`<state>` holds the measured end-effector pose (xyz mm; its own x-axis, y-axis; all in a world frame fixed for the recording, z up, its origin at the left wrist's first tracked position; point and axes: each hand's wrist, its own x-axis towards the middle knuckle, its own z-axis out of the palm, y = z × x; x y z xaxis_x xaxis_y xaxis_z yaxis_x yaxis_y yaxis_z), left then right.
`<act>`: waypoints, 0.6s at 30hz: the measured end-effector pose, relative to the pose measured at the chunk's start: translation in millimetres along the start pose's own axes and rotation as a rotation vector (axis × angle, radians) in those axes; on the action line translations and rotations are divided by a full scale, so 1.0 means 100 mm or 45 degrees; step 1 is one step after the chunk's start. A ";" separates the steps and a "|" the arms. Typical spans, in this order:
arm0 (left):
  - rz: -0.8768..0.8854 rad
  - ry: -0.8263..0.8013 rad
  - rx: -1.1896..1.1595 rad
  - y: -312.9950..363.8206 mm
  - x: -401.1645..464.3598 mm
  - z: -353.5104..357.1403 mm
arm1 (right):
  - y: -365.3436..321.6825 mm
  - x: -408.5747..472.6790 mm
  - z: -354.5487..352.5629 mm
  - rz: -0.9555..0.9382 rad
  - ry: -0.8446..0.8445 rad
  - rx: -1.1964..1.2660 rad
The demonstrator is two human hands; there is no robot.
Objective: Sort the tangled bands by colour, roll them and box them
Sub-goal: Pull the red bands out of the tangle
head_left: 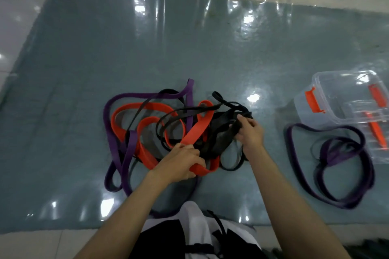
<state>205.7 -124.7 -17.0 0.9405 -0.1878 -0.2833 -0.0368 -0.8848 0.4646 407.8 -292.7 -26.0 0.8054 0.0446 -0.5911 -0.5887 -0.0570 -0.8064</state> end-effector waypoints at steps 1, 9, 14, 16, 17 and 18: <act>-0.002 0.015 0.006 0.01 0.00 0.01 | -0.09 0.02 -0.03 -0.045 0.046 0.032; -0.070 0.118 0.013 0.03 -0.01 0.00 | -0.34 0.01 -0.35 -0.532 0.174 -0.562; -0.135 0.307 -0.197 0.05 -0.09 -0.03 | 0.07 -0.20 -0.52 -0.452 0.326 -1.448; -0.113 0.356 -0.390 0.08 -0.14 -0.05 | 0.19 -0.33 -0.48 -0.680 0.385 -1.460; -0.098 0.381 -0.483 0.11 -0.16 -0.06 | 0.23 -0.39 -0.43 -0.805 0.311 -1.387; -0.088 0.406 -0.571 0.15 -0.18 -0.07 | 0.26 -0.44 -0.36 -0.889 0.192 -1.317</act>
<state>190.4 -131.6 1.2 0.9939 0.0642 -0.0897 0.1103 -0.6091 0.7854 359.2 -332.1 -20.5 0.9627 0.2701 0.0178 0.2407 -0.8241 -0.5127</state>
